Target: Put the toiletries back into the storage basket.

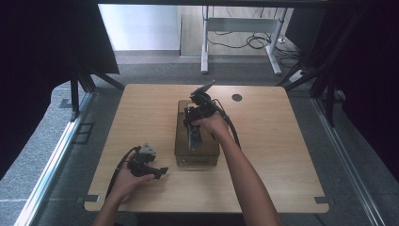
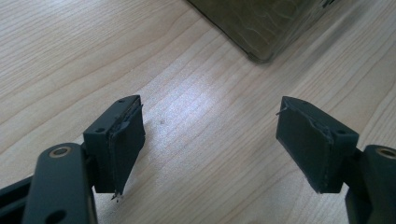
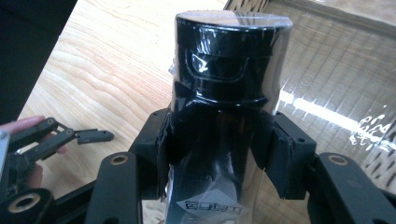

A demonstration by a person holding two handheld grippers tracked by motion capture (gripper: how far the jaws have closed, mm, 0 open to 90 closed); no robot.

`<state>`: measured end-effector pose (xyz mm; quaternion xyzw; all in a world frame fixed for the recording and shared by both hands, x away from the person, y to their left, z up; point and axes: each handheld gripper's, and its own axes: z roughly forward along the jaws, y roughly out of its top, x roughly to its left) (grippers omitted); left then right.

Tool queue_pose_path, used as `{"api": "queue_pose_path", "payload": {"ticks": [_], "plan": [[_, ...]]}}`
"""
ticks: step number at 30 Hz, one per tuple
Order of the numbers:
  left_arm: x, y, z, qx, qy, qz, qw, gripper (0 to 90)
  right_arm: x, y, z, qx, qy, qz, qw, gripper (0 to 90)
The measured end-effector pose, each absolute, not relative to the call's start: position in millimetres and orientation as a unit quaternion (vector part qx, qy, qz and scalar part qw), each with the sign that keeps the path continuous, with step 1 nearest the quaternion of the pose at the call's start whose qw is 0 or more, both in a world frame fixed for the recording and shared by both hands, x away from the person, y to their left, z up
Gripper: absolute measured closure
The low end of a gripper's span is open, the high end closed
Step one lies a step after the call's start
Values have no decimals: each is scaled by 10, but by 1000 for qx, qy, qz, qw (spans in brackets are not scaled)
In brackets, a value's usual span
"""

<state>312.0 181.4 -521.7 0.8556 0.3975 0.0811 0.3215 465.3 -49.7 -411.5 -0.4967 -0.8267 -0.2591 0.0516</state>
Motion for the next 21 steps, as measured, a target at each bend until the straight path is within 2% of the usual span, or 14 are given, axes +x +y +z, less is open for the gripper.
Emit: {"api": "queue_pose_path", "payload": {"ticks": [21], "plan": [[3122, 1805, -5218, 857, 395, 80, 321, 239, 4660, -337, -4448, -528, -807, -255, 75, 469]]}}
